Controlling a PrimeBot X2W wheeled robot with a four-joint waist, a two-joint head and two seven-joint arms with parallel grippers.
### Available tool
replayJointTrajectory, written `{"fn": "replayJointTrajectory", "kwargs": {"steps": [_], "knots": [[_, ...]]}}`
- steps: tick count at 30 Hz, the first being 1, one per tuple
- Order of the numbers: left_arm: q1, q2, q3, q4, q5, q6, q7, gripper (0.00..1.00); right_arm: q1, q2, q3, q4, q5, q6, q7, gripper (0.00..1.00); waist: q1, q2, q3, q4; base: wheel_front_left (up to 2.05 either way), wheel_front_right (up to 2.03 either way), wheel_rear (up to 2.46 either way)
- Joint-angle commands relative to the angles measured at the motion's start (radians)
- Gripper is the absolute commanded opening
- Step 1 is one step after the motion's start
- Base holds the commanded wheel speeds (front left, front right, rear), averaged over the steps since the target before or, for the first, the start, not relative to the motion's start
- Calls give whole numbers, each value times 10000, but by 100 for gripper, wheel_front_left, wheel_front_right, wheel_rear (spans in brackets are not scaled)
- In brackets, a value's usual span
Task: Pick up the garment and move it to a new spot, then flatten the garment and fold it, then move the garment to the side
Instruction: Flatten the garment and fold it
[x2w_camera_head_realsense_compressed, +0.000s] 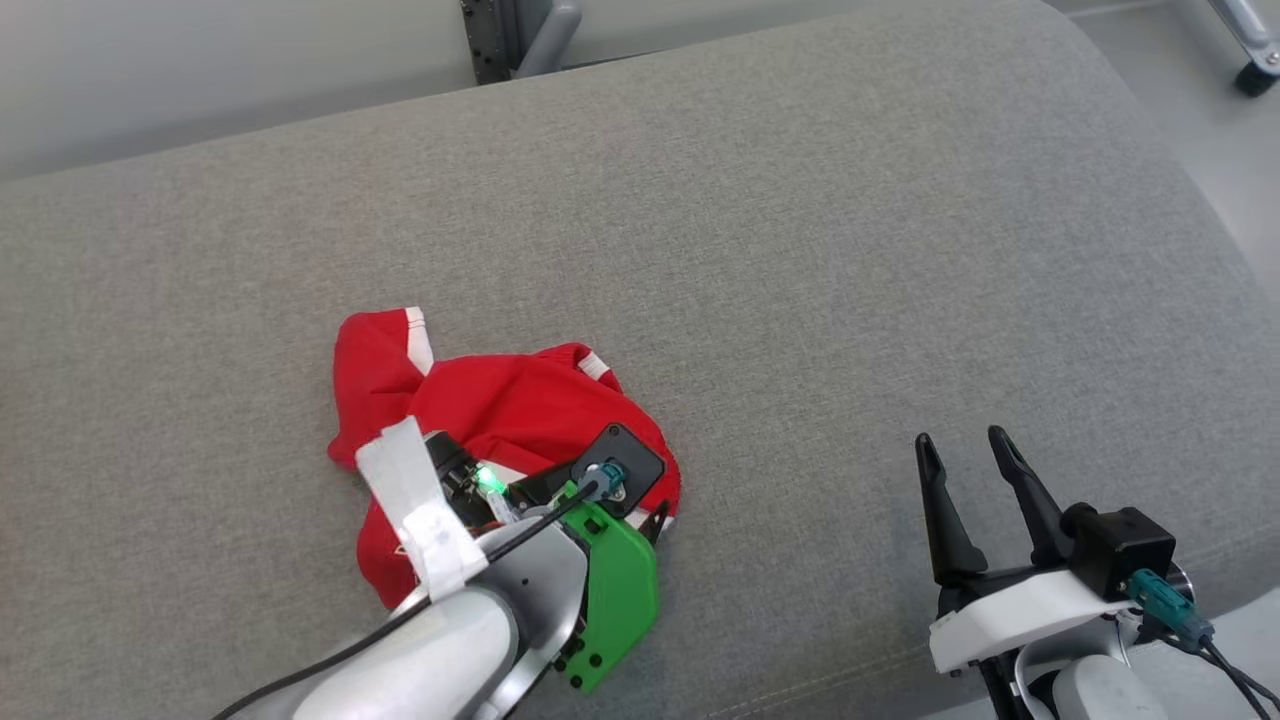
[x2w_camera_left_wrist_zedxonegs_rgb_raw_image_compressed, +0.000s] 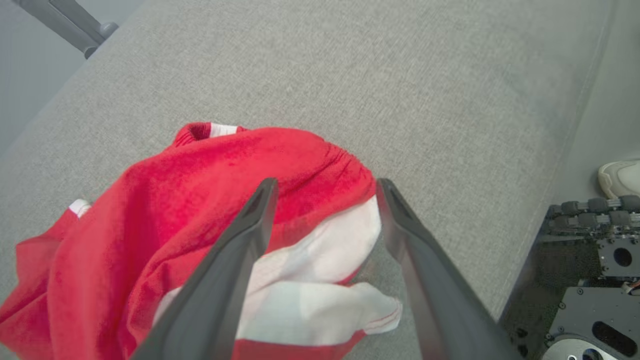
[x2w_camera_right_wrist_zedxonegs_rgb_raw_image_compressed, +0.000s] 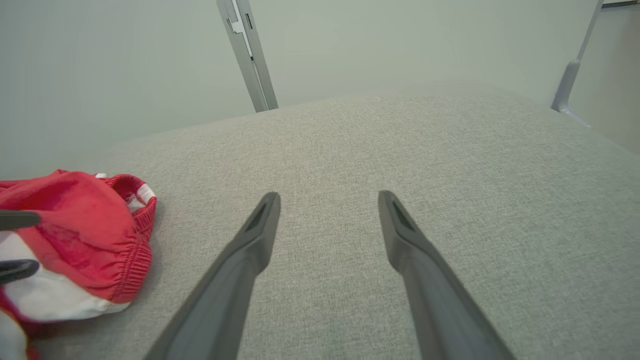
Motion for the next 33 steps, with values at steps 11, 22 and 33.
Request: {"fn": "replayJointTrajectory", "kwargs": {"steps": [11,22,33], "knots": [[-761,191,-524,1738,63,-987,295,91,-101,4,44,12,571,-7,-33,100,-1,53,518,-867,0,0,0],[-780,-571,65,1865,-622,-754,-665,0,-87,2,20,10,537,-7,-33,100,-1,53,332,-704,0,0,0],[-1016,-2076,2485,799,-2108,546,-2776,0,60,1,114,76,495,-7,-33,100,-1,53,10,-394,0,0,0]]}}
